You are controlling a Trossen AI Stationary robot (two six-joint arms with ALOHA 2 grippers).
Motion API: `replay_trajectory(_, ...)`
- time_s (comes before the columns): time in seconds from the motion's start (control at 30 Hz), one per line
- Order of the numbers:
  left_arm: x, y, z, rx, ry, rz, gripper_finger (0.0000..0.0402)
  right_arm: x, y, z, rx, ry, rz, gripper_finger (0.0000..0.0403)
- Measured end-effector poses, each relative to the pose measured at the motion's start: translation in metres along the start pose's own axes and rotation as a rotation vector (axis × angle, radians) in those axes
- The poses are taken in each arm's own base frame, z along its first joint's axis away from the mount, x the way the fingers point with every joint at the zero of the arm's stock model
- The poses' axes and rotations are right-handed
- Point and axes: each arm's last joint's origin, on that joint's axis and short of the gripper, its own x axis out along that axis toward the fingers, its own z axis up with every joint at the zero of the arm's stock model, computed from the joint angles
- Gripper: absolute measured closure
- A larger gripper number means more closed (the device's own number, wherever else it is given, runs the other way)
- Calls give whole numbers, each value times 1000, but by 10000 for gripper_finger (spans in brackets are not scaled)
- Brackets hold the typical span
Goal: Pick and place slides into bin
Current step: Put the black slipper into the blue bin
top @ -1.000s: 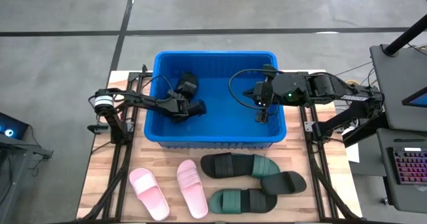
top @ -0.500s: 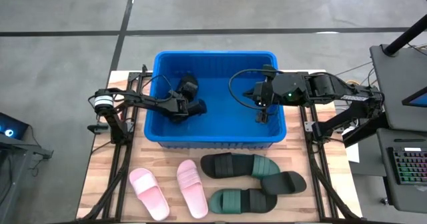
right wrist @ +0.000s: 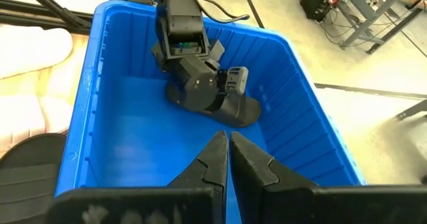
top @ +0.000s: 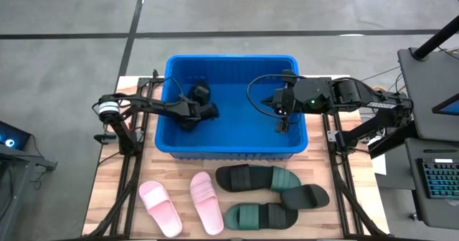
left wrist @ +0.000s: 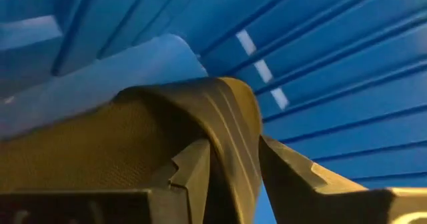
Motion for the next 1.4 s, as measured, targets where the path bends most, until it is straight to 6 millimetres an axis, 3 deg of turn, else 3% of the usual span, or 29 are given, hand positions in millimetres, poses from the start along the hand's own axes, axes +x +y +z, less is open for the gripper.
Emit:
replay_trajectory(0.57, -13, -6, 20, 142, 0, 21, 292, 0, 0, 0, -35, -2, 0, 394)
replay_trajectory(1.4, -30, -22, 35, 16, 127, -1, 292, 0, 1, 0, -43, -7, 50, 394)
